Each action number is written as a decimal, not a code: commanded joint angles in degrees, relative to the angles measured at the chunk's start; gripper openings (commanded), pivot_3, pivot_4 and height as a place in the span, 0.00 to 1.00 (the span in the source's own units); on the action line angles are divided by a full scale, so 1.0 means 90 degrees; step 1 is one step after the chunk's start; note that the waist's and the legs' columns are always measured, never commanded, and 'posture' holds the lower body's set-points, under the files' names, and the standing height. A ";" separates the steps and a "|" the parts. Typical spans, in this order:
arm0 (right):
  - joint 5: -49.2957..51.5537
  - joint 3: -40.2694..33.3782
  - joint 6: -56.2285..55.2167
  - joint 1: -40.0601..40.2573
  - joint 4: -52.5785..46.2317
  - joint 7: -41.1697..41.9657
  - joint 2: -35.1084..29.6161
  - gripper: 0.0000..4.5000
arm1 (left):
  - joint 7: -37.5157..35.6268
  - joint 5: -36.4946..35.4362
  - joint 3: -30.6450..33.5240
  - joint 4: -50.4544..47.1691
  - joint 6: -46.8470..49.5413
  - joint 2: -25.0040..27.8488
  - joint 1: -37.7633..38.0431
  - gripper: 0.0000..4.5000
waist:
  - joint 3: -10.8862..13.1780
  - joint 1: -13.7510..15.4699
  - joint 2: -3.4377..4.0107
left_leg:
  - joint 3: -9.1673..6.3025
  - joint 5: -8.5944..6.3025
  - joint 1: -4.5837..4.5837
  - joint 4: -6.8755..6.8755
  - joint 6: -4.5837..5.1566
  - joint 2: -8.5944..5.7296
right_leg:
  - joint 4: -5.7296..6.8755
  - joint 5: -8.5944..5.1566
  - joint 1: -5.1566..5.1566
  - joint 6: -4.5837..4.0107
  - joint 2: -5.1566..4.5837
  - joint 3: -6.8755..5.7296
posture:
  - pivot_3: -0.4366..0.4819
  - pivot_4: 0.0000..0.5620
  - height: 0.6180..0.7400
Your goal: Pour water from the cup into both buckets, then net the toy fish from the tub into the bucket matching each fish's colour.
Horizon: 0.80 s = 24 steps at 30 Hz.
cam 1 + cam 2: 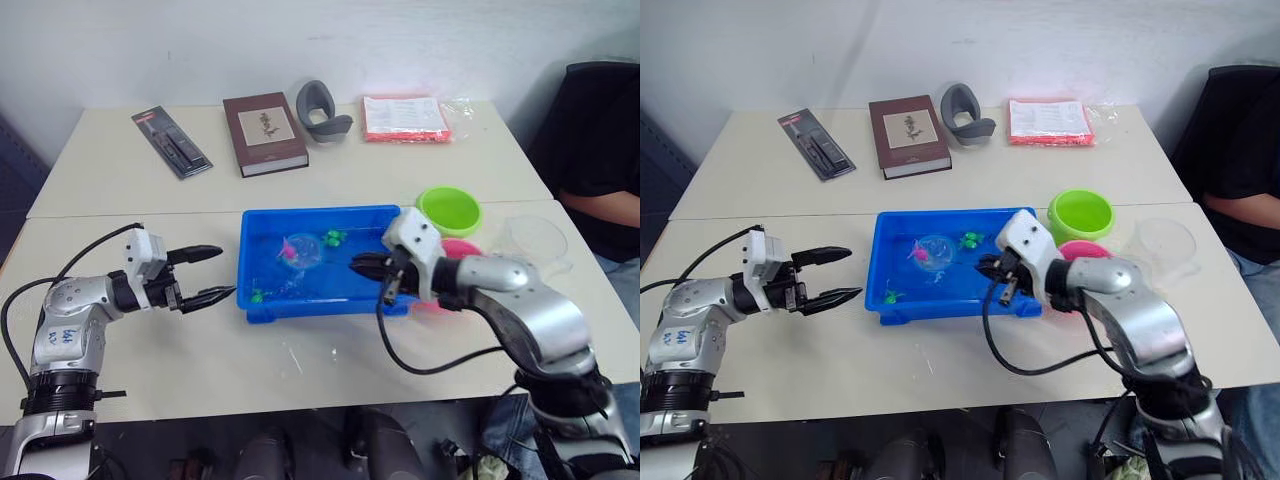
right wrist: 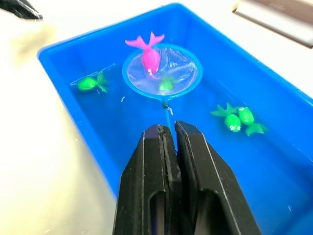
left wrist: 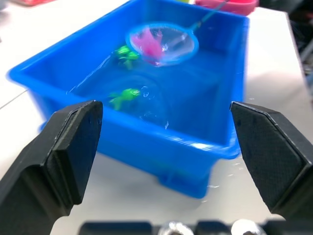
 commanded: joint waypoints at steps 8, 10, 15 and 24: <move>0.0600 -0.2613 -0.1034 0.2629 -0.1926 -0.0103 -0.0387 0.00 | -0.0186 -0.0388 -0.0634 -0.1073 0.0403 -0.0592 -0.0261 0.99 | 0.0000 0.0164 0.0000 | 0.0002 0.0001 0.0005 0.0000 -0.0002 0.0000 | -0.0001 0.0001 0.0004 0.0002 0.0012 0.0009 | 0.48 0.27 1.00; 0.0743 -0.3218 -0.1081 0.3096 -0.2122 -0.0170 -0.0305 0.00 | -0.0150 -0.0378 -0.0793 -0.1141 0.0526 -0.0723 -0.0368 0.99 | 0.0000 0.0182 0.0000 | -0.0003 0.0001 0.0005 0.0002 -0.0001 -0.0002 | -0.0002 0.0001 0.0008 0.0003 0.0012 0.0009 | 0.48 0.27 1.00; 0.0881 -0.4379 -0.1359 0.4191 -0.2379 -0.0150 -0.0237 0.00 | -0.0049 -0.0278 -0.1091 -0.1095 0.0634 -0.1016 -0.0671 0.99 | -0.0001 0.0274 0.0001 | 0.0002 0.0001 0.0016 0.0005 -0.0001 -0.0004 | -0.0001 0.0004 0.0018 0.0006 0.0018 0.0022 | 0.48 0.27 1.00; -0.0452 -0.5308 -0.3650 0.5591 -0.1347 -0.0311 0.0134 0.00 | 0.0039 -0.0201 -0.1377 -0.0816 0.0681 -0.1431 -0.1154 0.99 | -0.0002 0.0301 0.0003 | 0.0019 0.0001 0.0054 -0.0003 -0.0001 -0.0003 | -0.0001 0.0004 0.0039 0.0006 0.0030 0.0039 | 0.48 0.27 1.00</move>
